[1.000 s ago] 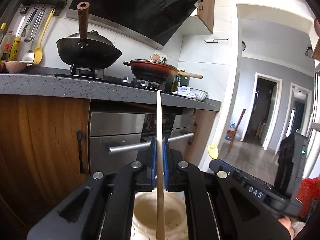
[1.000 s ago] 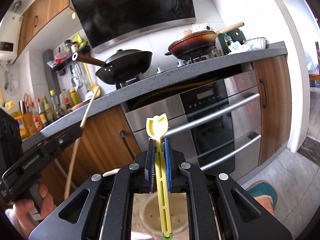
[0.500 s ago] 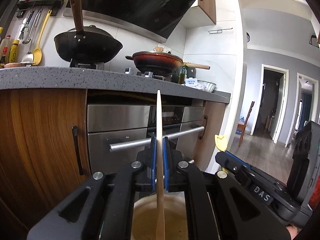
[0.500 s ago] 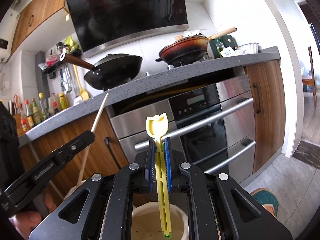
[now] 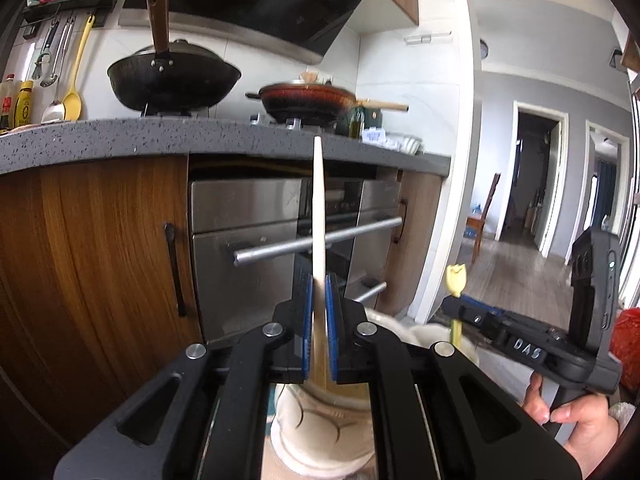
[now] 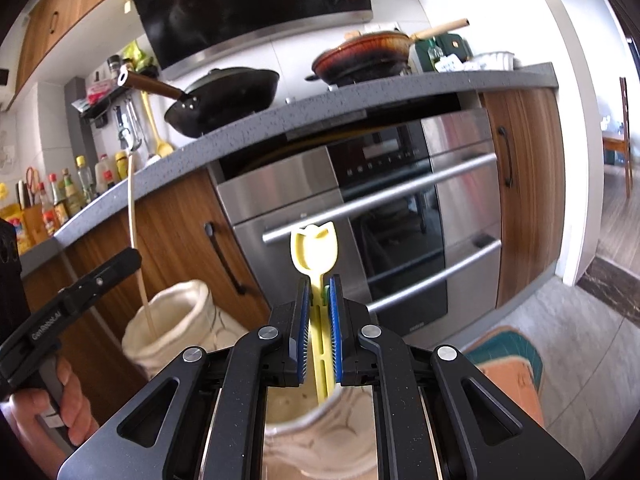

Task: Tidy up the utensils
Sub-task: 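Lift chopstick into tall cup with left tool while right tool drops yellow utensil in short cup, then open both tools and pull them back over the placemat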

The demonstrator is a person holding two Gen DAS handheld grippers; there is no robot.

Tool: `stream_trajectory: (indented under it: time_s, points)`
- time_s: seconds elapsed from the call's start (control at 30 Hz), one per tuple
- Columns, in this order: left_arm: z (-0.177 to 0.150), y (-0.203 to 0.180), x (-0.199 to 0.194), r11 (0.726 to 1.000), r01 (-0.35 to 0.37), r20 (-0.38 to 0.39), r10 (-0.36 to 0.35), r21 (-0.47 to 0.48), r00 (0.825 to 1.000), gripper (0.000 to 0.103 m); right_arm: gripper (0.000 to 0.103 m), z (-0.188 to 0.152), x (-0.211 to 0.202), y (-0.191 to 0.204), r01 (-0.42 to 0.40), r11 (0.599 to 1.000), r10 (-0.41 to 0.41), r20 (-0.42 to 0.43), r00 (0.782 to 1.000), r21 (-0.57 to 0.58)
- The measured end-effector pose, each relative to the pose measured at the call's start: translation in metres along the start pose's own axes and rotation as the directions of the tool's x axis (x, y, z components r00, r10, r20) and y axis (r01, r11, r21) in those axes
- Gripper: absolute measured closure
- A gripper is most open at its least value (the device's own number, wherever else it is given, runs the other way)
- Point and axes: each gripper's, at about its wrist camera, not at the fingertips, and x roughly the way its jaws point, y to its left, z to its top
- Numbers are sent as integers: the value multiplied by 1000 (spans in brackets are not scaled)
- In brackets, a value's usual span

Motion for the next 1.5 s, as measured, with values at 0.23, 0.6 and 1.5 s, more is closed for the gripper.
stream_trajectory:
  time_s: [0.23, 0.6, 1.5]
  points:
    - [-9, 2, -6, 1000, -15, -70, 15, 1, 997, 97, 92, -8, -8, 3, 21, 999, -21, -23, 1000, -30]
    - [-10, 5, -10, 998, -60, -94, 59, 1, 994, 85, 92, -10, -10, 7, 34, 997, -36, -26, 999, -63]
    - [-37, 8, -88, 979, -204, -73, 204, -5, 976, 6, 5, -27, -81, 14, 88, 993, -84, 55, 995, -81]
